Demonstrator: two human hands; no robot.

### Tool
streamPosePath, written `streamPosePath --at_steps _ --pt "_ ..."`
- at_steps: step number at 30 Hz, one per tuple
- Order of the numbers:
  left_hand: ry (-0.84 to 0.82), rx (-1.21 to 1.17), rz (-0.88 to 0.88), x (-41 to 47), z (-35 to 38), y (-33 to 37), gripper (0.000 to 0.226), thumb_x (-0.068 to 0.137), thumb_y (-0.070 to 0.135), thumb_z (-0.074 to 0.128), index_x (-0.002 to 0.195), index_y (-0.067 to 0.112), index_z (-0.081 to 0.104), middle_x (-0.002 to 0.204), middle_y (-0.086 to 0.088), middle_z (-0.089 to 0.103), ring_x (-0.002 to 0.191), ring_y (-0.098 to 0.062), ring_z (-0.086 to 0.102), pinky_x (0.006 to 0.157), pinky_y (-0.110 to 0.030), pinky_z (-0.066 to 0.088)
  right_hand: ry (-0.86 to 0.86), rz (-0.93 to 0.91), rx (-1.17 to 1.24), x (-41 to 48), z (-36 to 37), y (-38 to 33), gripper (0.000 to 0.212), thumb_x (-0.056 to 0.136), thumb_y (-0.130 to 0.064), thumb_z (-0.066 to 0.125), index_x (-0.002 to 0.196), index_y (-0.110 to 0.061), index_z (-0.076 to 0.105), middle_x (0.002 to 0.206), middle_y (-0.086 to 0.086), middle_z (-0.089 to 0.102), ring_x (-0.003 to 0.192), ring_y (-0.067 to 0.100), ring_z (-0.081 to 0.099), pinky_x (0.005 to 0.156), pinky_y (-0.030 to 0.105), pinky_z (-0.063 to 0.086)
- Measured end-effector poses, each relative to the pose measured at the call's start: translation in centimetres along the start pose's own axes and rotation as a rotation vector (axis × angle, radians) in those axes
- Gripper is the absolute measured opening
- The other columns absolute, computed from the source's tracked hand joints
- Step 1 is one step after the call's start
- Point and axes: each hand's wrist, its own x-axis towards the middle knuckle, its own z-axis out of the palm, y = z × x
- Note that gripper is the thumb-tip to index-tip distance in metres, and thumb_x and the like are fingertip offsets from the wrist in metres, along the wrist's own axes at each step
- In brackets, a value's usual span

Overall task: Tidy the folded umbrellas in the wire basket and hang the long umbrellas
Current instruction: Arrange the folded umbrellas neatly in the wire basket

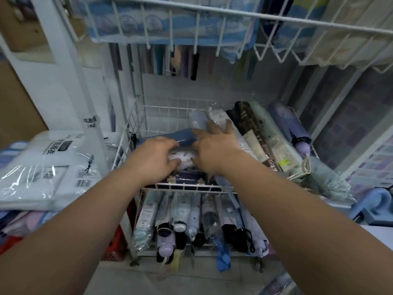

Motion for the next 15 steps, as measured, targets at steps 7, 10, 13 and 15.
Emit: streamPosePath --at_steps 7,10,13,15 --pt "-0.028 0.108 -0.044 2.8 -0.7 -3.1 0.038 0.095 0.029 0.060 0.132 0.019 0.058 0.124 -0.012 0.061 0.110 -0.034 0.059 0.093 -0.042 0.050 -0.003 0.203 0.073 -0.7 -0.3 0.0 0.064 0.087 -0.022 0.063 0.144 -0.042 0.045 0.167 -0.009 0.003 0.151 0.043 -0.005 0.100 0.088 0.003" --pt "-0.130 0.140 -0.028 4.2 0.4 -2.8 0.049 0.096 0.032 0.060 0.143 0.023 0.049 0.136 -0.010 0.055 0.119 -0.033 0.054 0.100 -0.043 0.047 0.025 0.257 0.144 -1.2 0.8 0.6 0.067 0.086 -0.018 0.064 0.144 -0.046 0.043 0.167 -0.008 -0.002 0.150 0.046 -0.004 0.101 0.087 0.005" --pt "-0.203 0.162 -0.061 5.9 0.9 -2.3 0.056 0.097 0.036 0.058 0.149 0.030 0.039 0.142 -0.006 0.052 0.123 -0.032 0.053 0.102 -0.045 0.045 0.076 0.297 0.145 -1.6 1.6 0.9 0.071 0.088 -0.020 0.062 0.146 -0.050 0.036 0.168 -0.004 -0.002 0.149 0.049 -0.009 0.102 0.087 0.001" --pt "-0.228 0.144 -0.099 7.1 1.1 -2.2 0.060 0.094 0.037 0.060 0.149 0.033 0.036 0.137 -0.006 0.056 0.117 -0.032 0.057 0.098 -0.044 0.048 0.100 0.317 0.149 -1.6 1.8 0.9 0.070 0.089 -0.022 0.061 0.147 -0.050 0.035 0.168 -0.002 0.001 0.149 0.050 -0.010 0.101 0.087 0.000"
